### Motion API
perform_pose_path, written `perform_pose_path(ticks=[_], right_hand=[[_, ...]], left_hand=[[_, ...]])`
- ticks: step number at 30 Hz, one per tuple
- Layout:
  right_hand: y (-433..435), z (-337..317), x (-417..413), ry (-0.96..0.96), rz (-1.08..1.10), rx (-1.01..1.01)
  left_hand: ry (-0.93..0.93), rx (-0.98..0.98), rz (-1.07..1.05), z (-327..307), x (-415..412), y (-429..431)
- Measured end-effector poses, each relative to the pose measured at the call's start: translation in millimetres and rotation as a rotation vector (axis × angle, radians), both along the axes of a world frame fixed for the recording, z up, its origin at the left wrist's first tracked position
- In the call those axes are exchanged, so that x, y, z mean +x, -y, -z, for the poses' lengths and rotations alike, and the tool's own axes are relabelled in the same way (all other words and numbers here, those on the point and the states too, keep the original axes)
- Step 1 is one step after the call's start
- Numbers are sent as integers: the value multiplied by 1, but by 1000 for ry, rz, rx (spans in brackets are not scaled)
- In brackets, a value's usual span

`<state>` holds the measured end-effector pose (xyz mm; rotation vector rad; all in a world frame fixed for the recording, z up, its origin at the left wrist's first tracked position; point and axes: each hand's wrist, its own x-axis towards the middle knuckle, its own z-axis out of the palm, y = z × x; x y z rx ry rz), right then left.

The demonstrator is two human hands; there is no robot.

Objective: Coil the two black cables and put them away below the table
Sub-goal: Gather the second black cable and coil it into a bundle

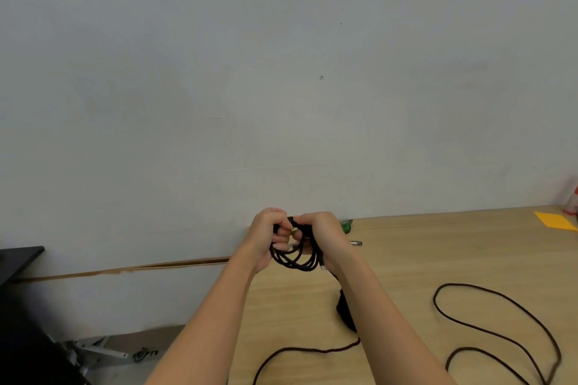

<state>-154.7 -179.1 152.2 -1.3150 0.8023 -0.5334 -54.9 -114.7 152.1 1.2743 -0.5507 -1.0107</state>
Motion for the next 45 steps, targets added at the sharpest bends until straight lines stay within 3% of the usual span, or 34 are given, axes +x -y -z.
perform_pose_path(ticks=[4, 7, 10, 14, 18, 23, 25, 27, 29, 32, 34, 39, 43, 45], right_hand=[[-2, -1, 15, 116, 283, 116], [-4, -2, 18, 161, 356, 71], [-7, -2, 19, 182, 283, -13], [-6, -4, 17, 79, 149, -26], [6, -13, 10, -41, -2, 15], [0, -6, 14, 22, 91, -9], [1, -7, 13, 42, 133, -20], [4, -11, 10, 93, 188, 45], [11, -18, 8, 192, 286, 166], [23, -29, 3, 359, 450, 307], [32, -33, -5, 401, 579, 340], [53, -25, -26, 175, 811, 74], [56, -10, -24, -82, 689, -159], [50, -4, -17, -127, 562, -170]], left_hand=[[-4, -117, -9, 2, -7, 7], [54, -140, -106, 3, -13, 11], [161, -107, -221, -1, -19, 14], [124, -108, -371, -1, -20, 16], [187, -90, -329, 0, -25, 12], [432, -50, -315, 3, -24, 22], [287, -57, -273, 1, -26, 22], [-5, -104, -200, 2, -22, 17], [-101, -126, 5, 14, -16, 12], [87, -84, 373, 44, -14, -2], [216, -7, 404, 58, -9, -8], [535, 266, 236, 76, 21, -23], [789, 283, -4, 61, 25, -20], [777, 234, -143, 50, 24, -12]])
